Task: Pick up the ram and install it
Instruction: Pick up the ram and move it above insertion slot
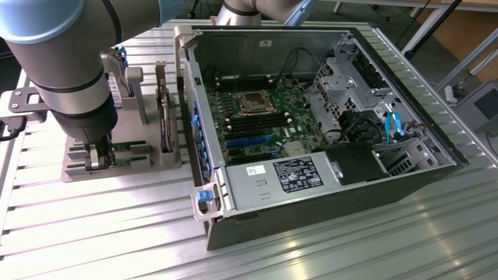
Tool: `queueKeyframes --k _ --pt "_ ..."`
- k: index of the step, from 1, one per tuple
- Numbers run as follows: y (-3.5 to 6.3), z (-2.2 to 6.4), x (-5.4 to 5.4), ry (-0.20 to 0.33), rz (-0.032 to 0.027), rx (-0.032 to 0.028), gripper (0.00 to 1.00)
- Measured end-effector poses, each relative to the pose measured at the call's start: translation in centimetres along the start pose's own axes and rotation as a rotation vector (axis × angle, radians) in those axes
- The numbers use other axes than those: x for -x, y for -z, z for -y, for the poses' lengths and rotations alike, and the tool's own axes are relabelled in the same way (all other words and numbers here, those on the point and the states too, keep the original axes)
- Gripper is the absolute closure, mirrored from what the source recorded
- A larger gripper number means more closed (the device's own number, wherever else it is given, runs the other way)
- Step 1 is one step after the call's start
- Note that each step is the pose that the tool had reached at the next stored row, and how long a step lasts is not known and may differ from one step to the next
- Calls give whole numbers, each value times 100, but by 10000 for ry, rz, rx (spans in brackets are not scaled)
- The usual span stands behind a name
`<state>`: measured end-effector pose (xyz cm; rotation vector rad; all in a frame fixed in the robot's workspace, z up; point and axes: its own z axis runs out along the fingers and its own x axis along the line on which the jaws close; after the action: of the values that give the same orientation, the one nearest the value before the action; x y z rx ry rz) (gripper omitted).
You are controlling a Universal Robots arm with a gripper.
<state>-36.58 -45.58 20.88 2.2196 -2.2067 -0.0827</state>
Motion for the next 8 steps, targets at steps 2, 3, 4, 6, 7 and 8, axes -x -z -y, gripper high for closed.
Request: queueKeyframes --k 2,3,4,6,7,8 --pt "0 0 0 0 0 0 88" --pt "3 0 0 0 0 0 88" --pt "8 0 1 0 -1 1 88" --pt "24 -1 1 0 -1 1 88" --pt "51 -2 1 0 0 0 88" --pt "66 -3 2 0 -1 1 88"
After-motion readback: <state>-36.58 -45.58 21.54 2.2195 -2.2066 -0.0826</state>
